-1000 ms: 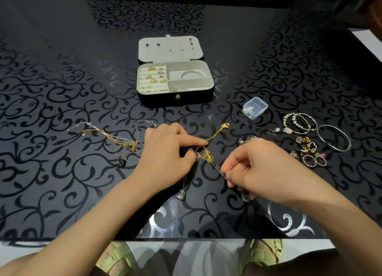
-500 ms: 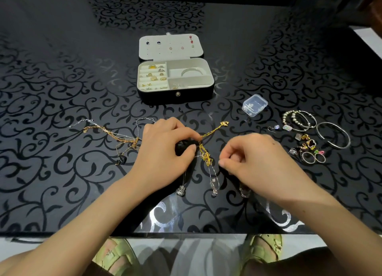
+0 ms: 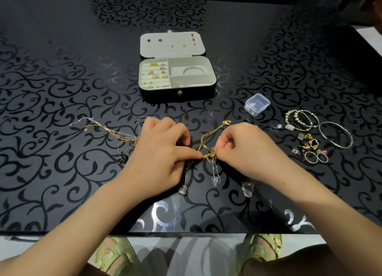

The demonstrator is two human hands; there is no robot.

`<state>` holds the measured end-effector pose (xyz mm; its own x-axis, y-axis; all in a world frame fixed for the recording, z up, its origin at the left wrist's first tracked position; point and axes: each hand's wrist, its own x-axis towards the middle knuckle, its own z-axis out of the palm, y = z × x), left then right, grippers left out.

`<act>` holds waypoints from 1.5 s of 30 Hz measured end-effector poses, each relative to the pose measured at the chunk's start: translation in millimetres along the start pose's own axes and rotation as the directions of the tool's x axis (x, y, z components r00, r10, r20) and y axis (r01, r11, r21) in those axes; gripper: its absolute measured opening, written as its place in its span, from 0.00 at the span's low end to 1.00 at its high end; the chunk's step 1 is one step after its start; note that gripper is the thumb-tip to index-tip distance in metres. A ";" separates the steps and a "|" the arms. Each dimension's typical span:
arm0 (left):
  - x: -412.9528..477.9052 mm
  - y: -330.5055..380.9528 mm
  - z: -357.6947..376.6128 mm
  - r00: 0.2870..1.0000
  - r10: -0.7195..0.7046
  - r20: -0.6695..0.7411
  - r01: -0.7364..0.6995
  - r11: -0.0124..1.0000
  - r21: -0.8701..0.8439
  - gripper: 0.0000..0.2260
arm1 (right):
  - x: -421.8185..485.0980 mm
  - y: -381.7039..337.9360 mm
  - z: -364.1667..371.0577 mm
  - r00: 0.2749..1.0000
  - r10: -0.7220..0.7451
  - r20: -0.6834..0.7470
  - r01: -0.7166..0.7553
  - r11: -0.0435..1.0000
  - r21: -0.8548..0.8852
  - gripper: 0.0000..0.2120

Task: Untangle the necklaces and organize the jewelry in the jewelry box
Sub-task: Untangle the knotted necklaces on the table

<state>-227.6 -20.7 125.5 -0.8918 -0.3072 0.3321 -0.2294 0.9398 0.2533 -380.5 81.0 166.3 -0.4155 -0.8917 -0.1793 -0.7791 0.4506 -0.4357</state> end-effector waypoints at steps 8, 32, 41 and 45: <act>-4.4 -4.7 -2.6 1.000 0.030 -0.010 -0.029 0.998 0.047 0.19 | 0.7 7.5 -14.4 0.995 0.043 0.094 -0.071 0.945 0.319 0.03; 7.2 7.1 -0.6 0.993 -0.120 0.014 0.120 0.990 -0.067 0.11 | -28.1 5.9 -32.5 0.980 -0.145 0.134 0.021 0.752 0.659 0.15; 8.5 8.5 1.9 0.989 -0.143 0.019 0.144 0.989 -0.044 0.06 | -44.2 8.6 -21.9 0.892 -0.325 0.314 0.253 0.935 0.249 0.16; 9.2 8.1 2.1 0.988 -0.153 0.007 0.153 0.986 -0.070 0.07 | -45.5 13.7 -22.8 0.906 -0.294 0.303 0.253 0.953 0.169 0.12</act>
<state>-238.4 -15.6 128.7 -0.8491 -0.4463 0.2827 -0.3353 0.8688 0.3645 -383.0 128.6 188.6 -0.0051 -0.9535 -0.3014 -0.7682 0.1967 -0.6092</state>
